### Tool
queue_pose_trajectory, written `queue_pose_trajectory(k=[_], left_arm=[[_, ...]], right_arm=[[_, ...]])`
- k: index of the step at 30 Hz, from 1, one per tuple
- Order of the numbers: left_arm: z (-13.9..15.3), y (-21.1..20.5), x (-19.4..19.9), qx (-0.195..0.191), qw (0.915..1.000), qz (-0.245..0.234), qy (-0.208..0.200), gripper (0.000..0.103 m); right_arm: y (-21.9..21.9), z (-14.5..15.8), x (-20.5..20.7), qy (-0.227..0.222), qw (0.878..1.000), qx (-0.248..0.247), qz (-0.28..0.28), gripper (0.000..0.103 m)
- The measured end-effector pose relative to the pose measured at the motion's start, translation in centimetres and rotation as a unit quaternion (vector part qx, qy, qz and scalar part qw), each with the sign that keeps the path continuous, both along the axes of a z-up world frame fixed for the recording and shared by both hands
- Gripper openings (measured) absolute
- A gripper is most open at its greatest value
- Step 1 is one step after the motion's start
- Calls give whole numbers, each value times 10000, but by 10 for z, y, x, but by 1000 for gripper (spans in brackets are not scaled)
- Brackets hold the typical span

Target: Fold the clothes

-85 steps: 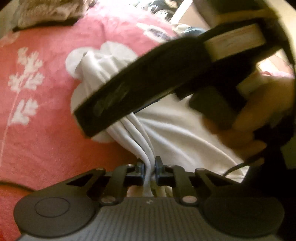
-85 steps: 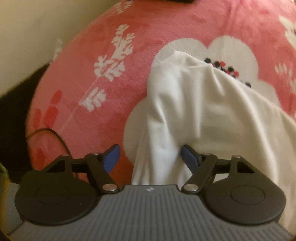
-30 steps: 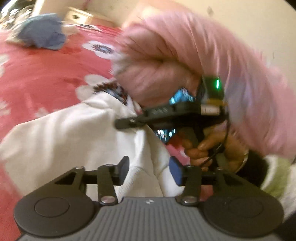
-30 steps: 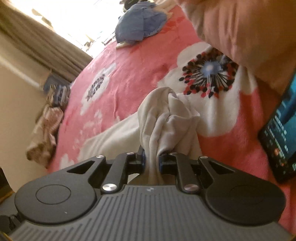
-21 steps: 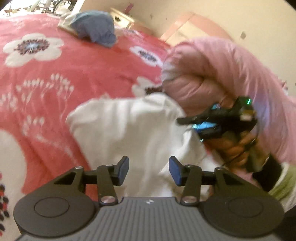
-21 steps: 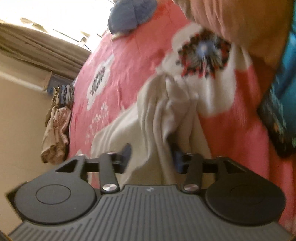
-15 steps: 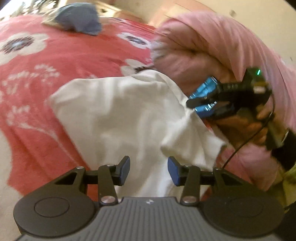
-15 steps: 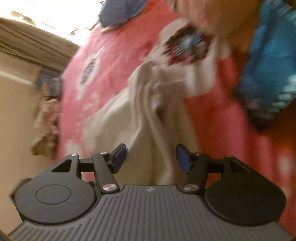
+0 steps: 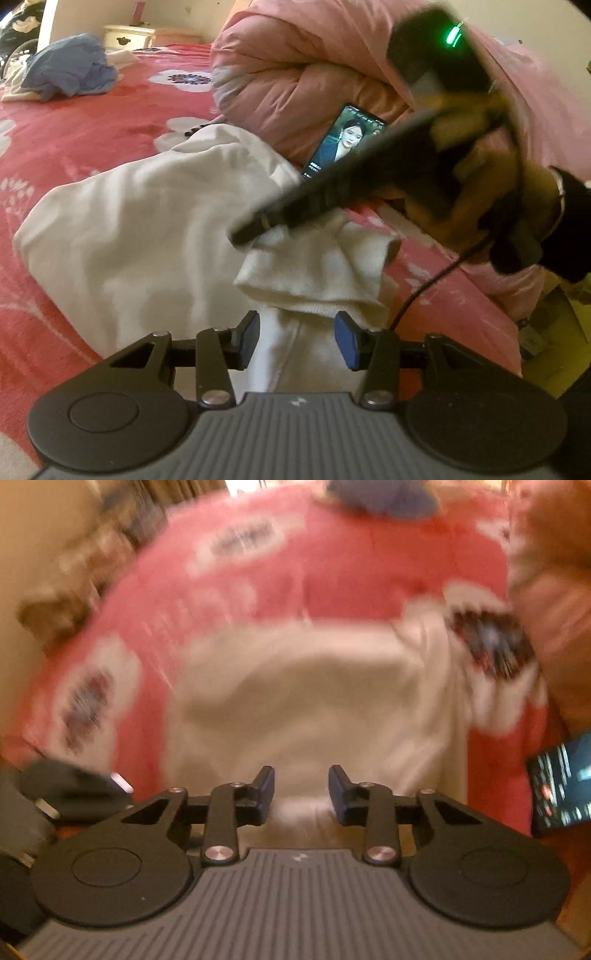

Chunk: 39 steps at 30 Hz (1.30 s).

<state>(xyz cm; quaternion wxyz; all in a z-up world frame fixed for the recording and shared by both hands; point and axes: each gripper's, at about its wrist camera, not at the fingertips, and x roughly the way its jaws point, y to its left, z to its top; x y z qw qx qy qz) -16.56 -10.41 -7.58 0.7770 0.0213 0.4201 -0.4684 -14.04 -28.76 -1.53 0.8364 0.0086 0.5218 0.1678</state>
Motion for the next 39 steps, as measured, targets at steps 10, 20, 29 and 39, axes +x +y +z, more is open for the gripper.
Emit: queue_pose_trajectory(k=[10,20,29,39], left_arm=[[-5,39,-1,11,9992,286,280,45],[-14,50,-4,287,9963,672,442,46],[-23,59,-2,259,9930,825,804,45],[-1,93,19,212,9911,1190,559,45]], right_arm=[[-104,28,-67,367,9908,-279,-1271,29],[-127,-15,-48,654,9689,1334,-1980,50],[-127,-22,-73,413,9621,1680,-2110,17],[-133,30,-54,-408,9788,1027,-1727,44]])
